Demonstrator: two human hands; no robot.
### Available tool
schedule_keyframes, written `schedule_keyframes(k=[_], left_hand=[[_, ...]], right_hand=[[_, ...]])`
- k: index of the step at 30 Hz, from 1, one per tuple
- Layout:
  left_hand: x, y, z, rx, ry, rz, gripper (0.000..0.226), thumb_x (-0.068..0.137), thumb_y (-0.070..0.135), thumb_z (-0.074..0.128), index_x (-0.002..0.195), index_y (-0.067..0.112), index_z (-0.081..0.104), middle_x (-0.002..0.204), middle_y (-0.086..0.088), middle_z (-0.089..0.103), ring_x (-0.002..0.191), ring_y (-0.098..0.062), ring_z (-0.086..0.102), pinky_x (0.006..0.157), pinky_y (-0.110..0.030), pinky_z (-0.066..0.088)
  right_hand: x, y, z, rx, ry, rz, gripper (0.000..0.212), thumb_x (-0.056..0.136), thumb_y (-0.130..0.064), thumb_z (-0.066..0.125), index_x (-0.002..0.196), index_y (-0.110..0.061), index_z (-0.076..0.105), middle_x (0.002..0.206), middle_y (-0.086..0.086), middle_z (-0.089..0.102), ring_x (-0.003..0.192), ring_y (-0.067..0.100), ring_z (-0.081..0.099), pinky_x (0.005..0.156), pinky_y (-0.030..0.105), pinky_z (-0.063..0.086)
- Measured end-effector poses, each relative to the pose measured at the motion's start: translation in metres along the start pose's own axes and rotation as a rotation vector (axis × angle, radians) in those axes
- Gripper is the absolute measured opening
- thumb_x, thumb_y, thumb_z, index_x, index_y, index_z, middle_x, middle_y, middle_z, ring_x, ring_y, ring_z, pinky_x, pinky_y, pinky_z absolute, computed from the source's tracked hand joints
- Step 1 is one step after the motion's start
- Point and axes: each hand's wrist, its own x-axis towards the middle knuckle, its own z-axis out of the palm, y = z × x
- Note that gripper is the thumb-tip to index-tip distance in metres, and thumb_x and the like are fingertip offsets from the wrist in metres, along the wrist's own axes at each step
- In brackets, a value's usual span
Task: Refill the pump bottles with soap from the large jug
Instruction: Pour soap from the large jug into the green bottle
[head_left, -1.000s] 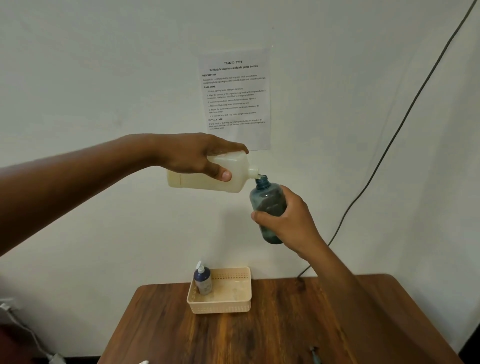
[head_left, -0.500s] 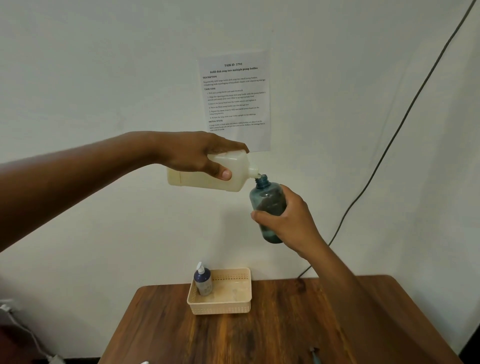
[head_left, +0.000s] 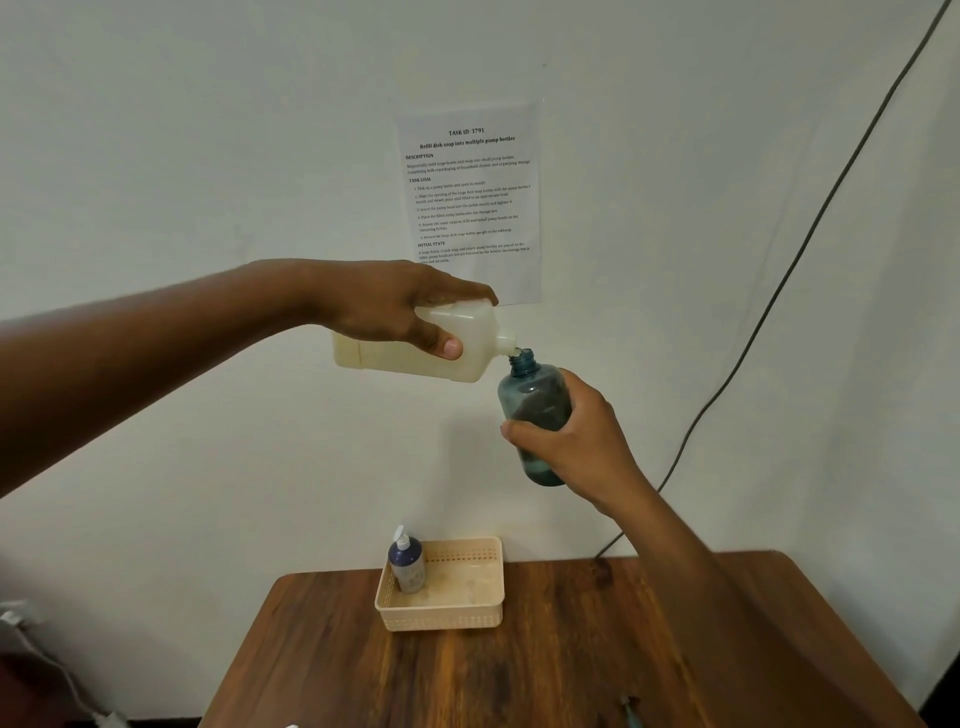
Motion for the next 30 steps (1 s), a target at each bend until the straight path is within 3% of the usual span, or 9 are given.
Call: schedule_keyframes(k=[5, 13, 19, 23, 30], left_hand=[[-0.0008, 0.0011, 0.0007, 0.001, -0.002, 0.007, 0.070, 0.080, 0.063, 0.064, 0.145, 0.057, 0.041, 0.138, 0.014, 0.060, 0.122, -0.014, 0.059, 0.102, -0.035, 0.053], [-0.0004, 0.0034, -0.0003, 0.000, -0.009, 0.023, 0.060, 0.080, 0.063, 0.064, 0.136, 0.065, 0.039, 0.141, 0.013, 0.059, 0.123, -0.014, 0.058, 0.104, -0.033, 0.052], [-0.0018, 0.0067, -0.0008, 0.010, -0.012, 0.011, 0.062, 0.080, 0.063, 0.064, 0.137, 0.063, 0.038, 0.141, 0.011, 0.059, 0.123, -0.015, 0.058, 0.104, -0.034, 0.052], [-0.0021, 0.0076, -0.0004, 0.033, -0.017, -0.003, 0.075, 0.080, 0.062, 0.063, 0.151, 0.052, 0.039, 0.143, 0.011, 0.058, 0.125, -0.016, 0.057, 0.106, -0.038, 0.051], [-0.0021, 0.0086, -0.0014, 0.036, -0.015, -0.023, 0.077, 0.079, 0.063, 0.064, 0.151, 0.053, 0.039, 0.143, 0.014, 0.058, 0.126, -0.016, 0.057, 0.109, -0.039, 0.049]], right_hand=[[0.0002, 0.0021, 0.0004, 0.002, 0.001, 0.008, 0.062, 0.073, -0.036, 0.084, 0.124, -0.040, 0.049, 0.113, -0.017, 0.059, 0.100, 0.009, 0.060, 0.065, 0.011, 0.049], [0.0015, 0.0022, 0.0000, 0.002, 0.002, 0.008, 0.063, 0.073, -0.037, 0.083, 0.124, -0.042, 0.048, 0.111, -0.019, 0.057, 0.099, 0.008, 0.060, 0.061, 0.009, 0.048], [0.0010, 0.0017, 0.0001, 0.011, -0.001, 0.002, 0.061, 0.072, -0.037, 0.084, 0.122, -0.042, 0.048, 0.108, -0.024, 0.057, 0.098, 0.009, 0.060, 0.059, 0.009, 0.050], [0.0005, 0.0027, 0.0009, 0.015, -0.003, 0.004, 0.062, 0.072, -0.038, 0.084, 0.122, -0.043, 0.047, 0.108, -0.027, 0.055, 0.097, 0.008, 0.060, 0.057, 0.007, 0.048], [0.0014, 0.0039, 0.0007, 0.022, 0.004, -0.007, 0.061, 0.072, -0.038, 0.084, 0.120, -0.045, 0.046, 0.106, -0.030, 0.053, 0.096, 0.007, 0.059, 0.054, 0.004, 0.046]])
